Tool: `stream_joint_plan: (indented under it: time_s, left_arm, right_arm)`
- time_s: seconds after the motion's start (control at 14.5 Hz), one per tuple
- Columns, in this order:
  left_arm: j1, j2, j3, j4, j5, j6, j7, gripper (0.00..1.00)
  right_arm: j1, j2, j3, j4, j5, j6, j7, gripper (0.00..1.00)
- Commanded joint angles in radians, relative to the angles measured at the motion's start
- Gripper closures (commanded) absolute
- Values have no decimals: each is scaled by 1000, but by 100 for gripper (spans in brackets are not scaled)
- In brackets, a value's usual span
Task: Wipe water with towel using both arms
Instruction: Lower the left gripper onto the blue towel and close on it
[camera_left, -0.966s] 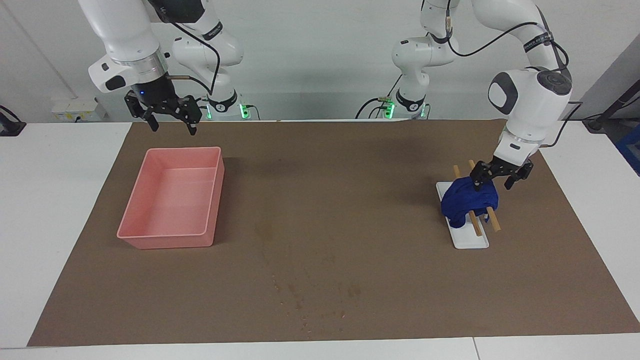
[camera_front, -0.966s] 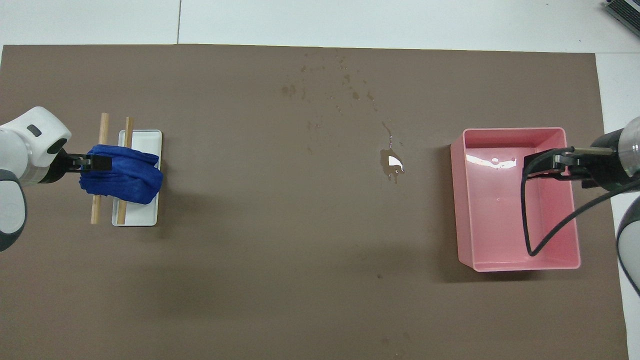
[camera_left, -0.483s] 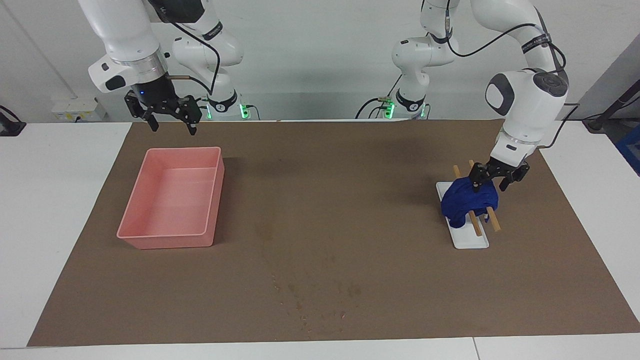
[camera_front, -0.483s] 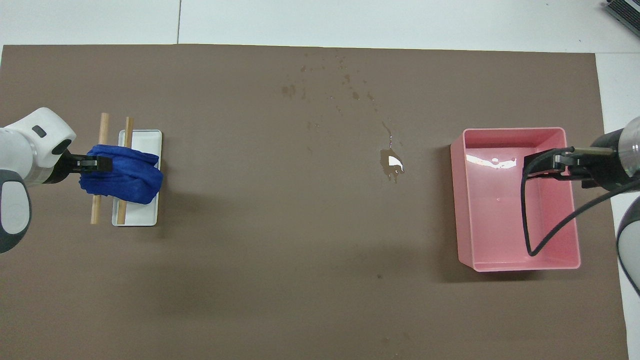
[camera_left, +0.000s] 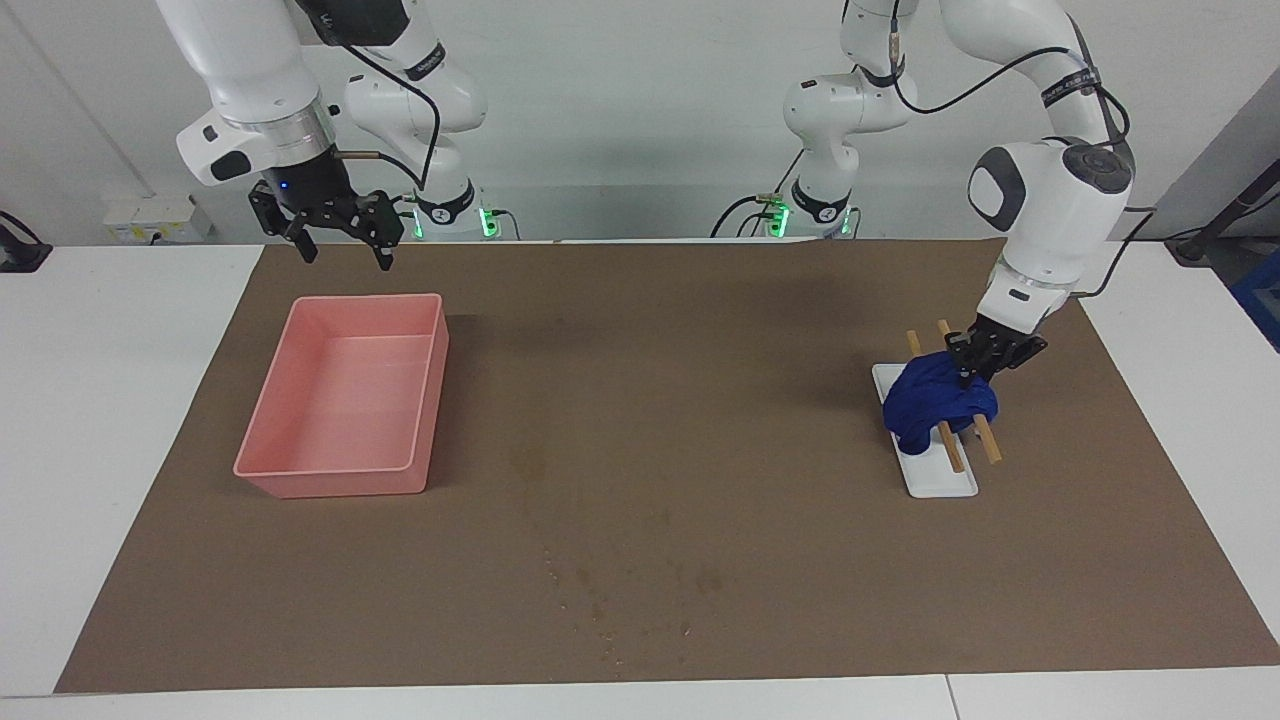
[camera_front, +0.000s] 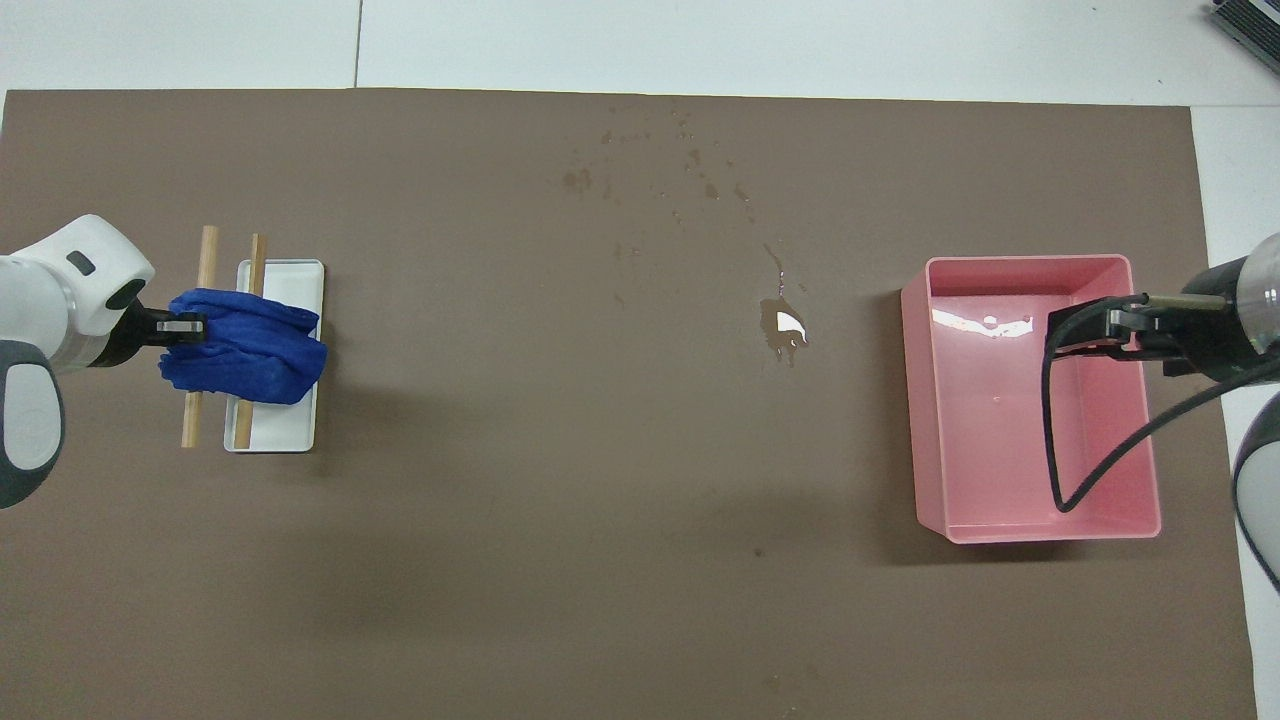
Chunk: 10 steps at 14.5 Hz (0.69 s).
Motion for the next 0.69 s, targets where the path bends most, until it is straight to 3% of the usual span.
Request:
stream_joint_plan:
  time_s: [0.0,0.41,0.62]
  left_arm:
    - [-5,-2,4,-9,17,8,-14,96]
    - [-3,19,3,115,8,-125,-7,100]
    - [12,18,6,213,-155,-260,-37,100]
  right_arm:
    - [-13,-26,6,-28,16,16,6,0]
    - [-13,-26,6,-27,16,14,6,0]
    - [-12,-26,6,-27,16,16,6,0]
